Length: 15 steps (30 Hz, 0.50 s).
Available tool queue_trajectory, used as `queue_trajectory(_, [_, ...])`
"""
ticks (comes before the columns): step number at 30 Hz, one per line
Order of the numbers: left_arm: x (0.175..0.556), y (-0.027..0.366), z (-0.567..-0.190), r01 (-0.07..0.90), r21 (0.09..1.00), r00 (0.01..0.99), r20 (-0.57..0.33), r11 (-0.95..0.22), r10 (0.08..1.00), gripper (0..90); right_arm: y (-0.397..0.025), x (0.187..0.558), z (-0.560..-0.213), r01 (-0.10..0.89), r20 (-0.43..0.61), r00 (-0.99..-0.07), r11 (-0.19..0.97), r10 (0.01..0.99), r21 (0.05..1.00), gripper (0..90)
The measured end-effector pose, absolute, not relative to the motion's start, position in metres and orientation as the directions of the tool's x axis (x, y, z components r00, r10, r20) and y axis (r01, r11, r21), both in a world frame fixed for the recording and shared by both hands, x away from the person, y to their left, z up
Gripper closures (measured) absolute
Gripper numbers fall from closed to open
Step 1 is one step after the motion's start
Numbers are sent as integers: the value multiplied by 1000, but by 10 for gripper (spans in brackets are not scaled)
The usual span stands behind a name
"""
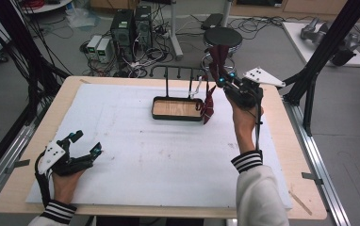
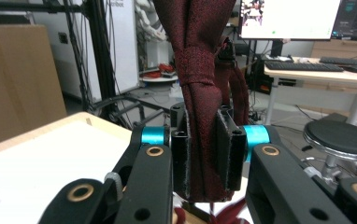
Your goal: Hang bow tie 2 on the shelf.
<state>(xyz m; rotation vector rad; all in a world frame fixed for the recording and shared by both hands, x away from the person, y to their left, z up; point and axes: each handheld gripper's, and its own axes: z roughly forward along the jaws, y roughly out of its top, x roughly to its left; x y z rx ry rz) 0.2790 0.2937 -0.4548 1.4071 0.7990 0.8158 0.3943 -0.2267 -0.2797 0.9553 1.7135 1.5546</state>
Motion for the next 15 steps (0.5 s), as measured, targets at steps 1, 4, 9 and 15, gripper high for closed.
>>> queue_trajectory(1, [279, 294, -455, -14, 1000, 508, 5, 2, 862, 150, -224, 394, -279, 103, 24, -541, 38, 840, 994, 785])
queue_trajectory(4, [279, 294, -455, -12, 1000, 508, 6, 0, 861, 150, -217, 395, -277, 91, 27, -560, 29, 828, 995, 785])
queue_trajectory(9, [279, 294, -455, -13, 1000, 508, 6, 0, 861, 150, -206, 396, -276, 86, 27, -584, 28, 812, 996, 784])
queue_trajectory(15, [279, 294, -455, -13, 1000, 508, 7, -1, 861, 150, -195, 400, -280, 92, 36, -597, 24, 801, 996, 784])
